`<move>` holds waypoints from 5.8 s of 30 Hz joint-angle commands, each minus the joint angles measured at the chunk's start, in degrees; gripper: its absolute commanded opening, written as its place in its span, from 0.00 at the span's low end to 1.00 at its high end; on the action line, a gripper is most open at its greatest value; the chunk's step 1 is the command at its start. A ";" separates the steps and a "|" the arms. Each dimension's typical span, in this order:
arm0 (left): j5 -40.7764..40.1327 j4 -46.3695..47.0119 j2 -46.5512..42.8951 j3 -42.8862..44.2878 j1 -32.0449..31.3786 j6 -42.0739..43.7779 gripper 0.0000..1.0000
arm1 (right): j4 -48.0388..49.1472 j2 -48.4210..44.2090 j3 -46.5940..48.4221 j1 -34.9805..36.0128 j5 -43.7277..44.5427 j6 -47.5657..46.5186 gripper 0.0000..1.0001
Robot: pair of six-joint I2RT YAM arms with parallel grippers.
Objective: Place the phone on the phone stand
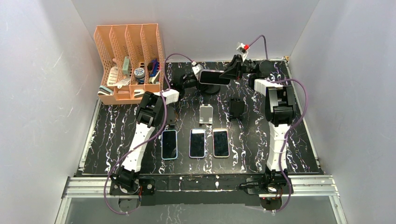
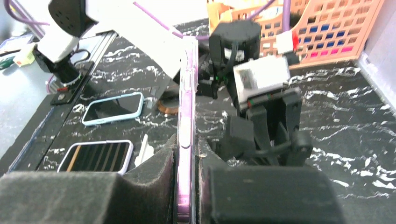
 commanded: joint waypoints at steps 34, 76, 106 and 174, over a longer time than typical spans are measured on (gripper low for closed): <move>-0.16 -7.91 -0.07 -2.54 0.10 1.22 0.00 | -91.57 -20.53 14.86 6.48 30.79 -73.11 0.01; 4.50 -1.74 1.72 -1.53 2.35 -6.34 0.00 | -73.91 -25.27 -8.54 5.27 27.31 -66.30 0.01; 8.10 0.26 2.67 -0.52 2.53 -9.44 0.00 | -64.52 -19.78 -15.35 6.38 28.56 -70.54 0.01; 1.74 8.76 -3.46 -12.50 2.49 -4.17 0.00 | -123.92 5.47 33.66 5.87 49.05 -82.28 0.33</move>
